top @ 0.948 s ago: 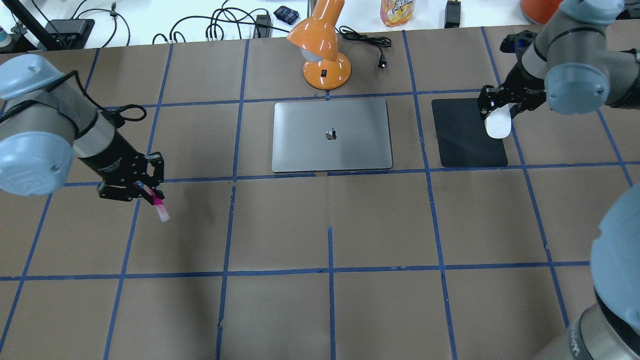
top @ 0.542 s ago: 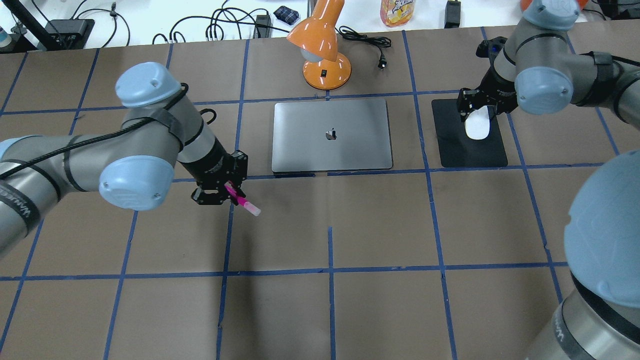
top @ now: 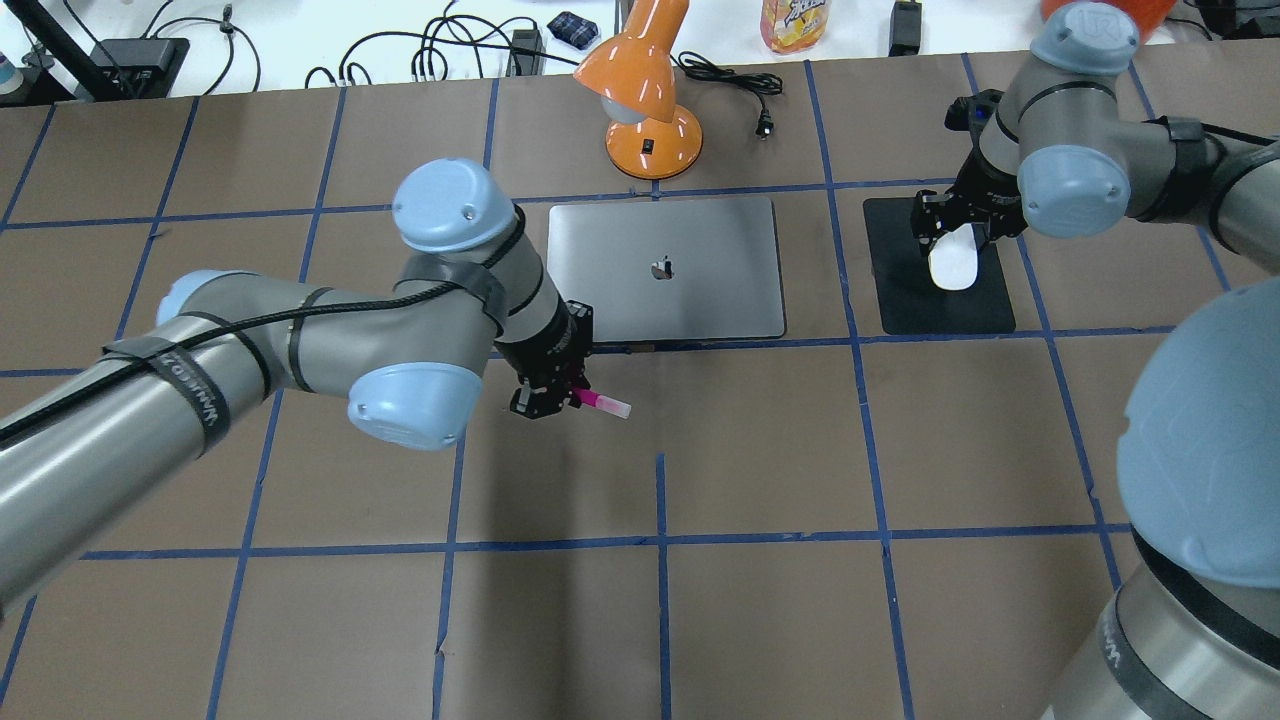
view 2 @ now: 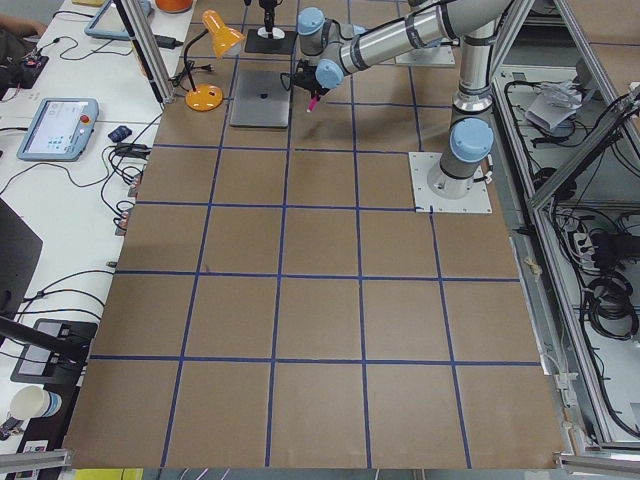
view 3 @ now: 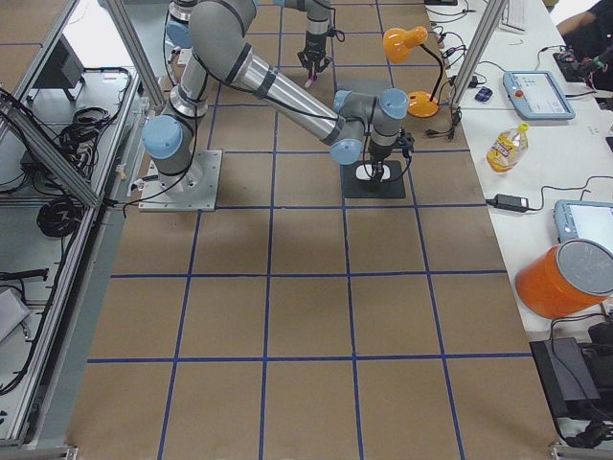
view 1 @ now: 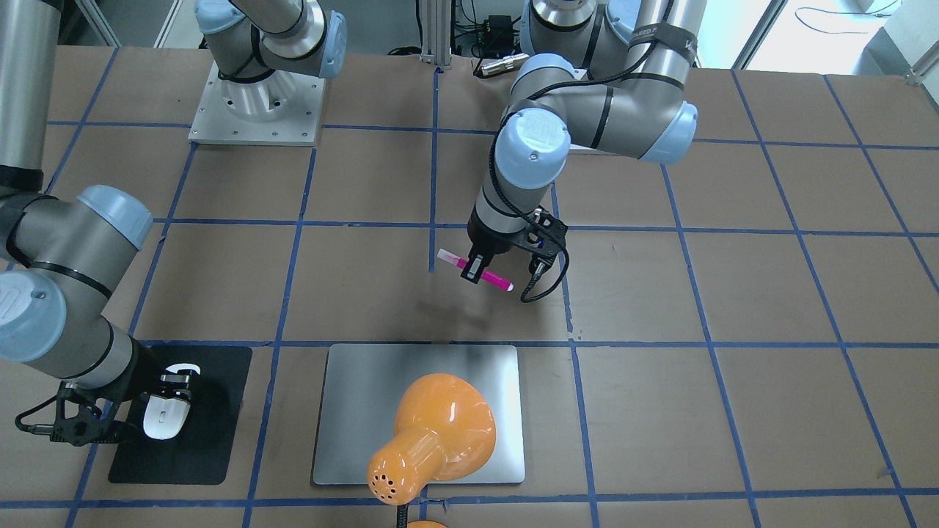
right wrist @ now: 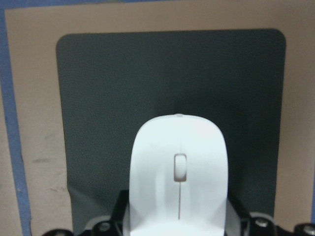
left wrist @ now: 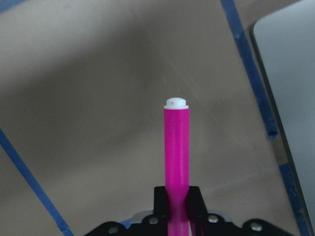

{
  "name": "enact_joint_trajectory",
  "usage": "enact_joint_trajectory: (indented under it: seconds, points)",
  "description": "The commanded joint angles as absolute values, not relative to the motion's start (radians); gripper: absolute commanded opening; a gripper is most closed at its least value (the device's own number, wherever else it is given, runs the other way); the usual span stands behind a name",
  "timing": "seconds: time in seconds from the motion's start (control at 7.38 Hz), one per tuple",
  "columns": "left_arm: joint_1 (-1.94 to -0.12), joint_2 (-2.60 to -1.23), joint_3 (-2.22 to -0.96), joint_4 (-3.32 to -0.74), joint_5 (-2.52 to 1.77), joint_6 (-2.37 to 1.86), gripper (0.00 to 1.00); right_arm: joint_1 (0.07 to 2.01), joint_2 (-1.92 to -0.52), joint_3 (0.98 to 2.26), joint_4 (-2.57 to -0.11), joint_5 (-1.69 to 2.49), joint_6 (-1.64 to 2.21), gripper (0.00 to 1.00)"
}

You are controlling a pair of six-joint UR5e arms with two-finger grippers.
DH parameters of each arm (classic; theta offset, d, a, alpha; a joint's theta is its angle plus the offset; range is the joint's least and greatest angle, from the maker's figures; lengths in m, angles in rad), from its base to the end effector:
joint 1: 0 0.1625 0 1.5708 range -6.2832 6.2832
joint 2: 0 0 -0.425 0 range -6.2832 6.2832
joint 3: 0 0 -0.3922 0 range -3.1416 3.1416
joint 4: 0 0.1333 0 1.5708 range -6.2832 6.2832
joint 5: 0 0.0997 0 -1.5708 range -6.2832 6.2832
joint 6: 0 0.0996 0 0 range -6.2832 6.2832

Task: Place pen and mouse around notebook

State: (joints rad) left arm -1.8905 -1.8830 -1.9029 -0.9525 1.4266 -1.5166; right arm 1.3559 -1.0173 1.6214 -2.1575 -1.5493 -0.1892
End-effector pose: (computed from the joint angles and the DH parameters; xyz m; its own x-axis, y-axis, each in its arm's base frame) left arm -0.3102 -0.4674 0.2303 -0.3647 -0.9310 -0.0182 -0.9223 0.3584 0.1448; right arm -0.0050 -0.6582 0.2000 -0.9994 0.0260 -0.0244 0.0257 0.9996 0.0130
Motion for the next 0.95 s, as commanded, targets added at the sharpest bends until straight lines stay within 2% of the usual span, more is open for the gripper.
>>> enact_joint_trajectory:
  seconds: [0.0,0.14,0.27,0.41,0.54,0.81]
  points:
    - [-1.940,-1.968,-1.856,-0.939,1.437,-1.643,0.04,1.356,-0.991,1.618,-2.158,-1.560,-0.198,0.23]
    - [-1.948,-2.006,-1.833,-0.939,1.436,-1.663,0.04,1.356,-0.989,1.612,-2.157,-1.562,-0.196,0.31]
    - [-1.950,-2.031,-1.804,-0.939,1.434,-1.708,0.04,1.356,-0.989,1.608,-2.151,-1.563,-0.186,0.72]
    - [-1.954,-2.037,-1.787,-0.984,1.449,-1.721,0.04,1.355,-1.003,1.602,-2.138,-1.566,-0.183,0.88]
    - [-1.954,-2.046,-1.763,-0.991,1.431,-1.796,0.04,1.355,-1.018,1.600,-2.120,-1.581,-0.180,1.00]
    - [-1.954,-2.080,-1.707,-1.018,1.394,-1.897,0.05,1.367,-1.107,1.550,-2.012,-1.568,-0.166,1.00]
